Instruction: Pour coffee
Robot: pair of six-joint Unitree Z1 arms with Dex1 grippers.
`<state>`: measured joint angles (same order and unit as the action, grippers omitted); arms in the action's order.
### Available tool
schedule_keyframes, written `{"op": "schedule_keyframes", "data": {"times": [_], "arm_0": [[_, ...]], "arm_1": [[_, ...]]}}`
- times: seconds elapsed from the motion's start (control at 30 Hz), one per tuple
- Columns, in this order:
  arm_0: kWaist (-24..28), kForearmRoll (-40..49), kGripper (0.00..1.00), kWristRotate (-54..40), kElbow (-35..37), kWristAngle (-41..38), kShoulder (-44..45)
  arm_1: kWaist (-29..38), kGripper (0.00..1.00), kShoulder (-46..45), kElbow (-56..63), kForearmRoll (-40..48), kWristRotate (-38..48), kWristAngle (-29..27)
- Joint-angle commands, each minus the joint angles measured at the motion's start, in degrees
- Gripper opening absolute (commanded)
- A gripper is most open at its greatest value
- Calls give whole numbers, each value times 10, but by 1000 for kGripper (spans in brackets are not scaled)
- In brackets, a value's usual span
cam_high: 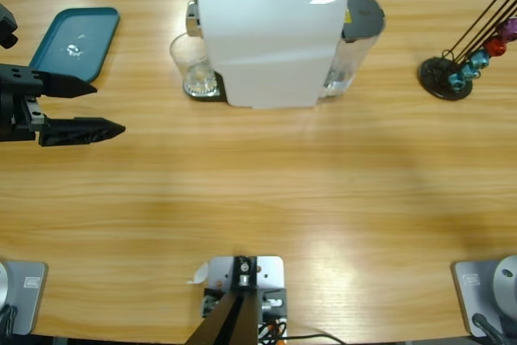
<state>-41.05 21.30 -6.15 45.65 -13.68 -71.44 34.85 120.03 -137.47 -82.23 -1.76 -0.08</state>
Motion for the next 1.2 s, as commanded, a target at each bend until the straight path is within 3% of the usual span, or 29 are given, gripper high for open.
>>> {"op": "schedule_keyframes", "data": {"times": [0.03, 1.2], "arm_0": [[-7, 8, 936, 8, 2, 2, -18], [-10, 8, 936, 8, 6, 2, -20]], "arm_1": [[4, 0, 38, 8, -9, -6, -1], [29, 0, 0, 163, 79, 17, 20]]}}
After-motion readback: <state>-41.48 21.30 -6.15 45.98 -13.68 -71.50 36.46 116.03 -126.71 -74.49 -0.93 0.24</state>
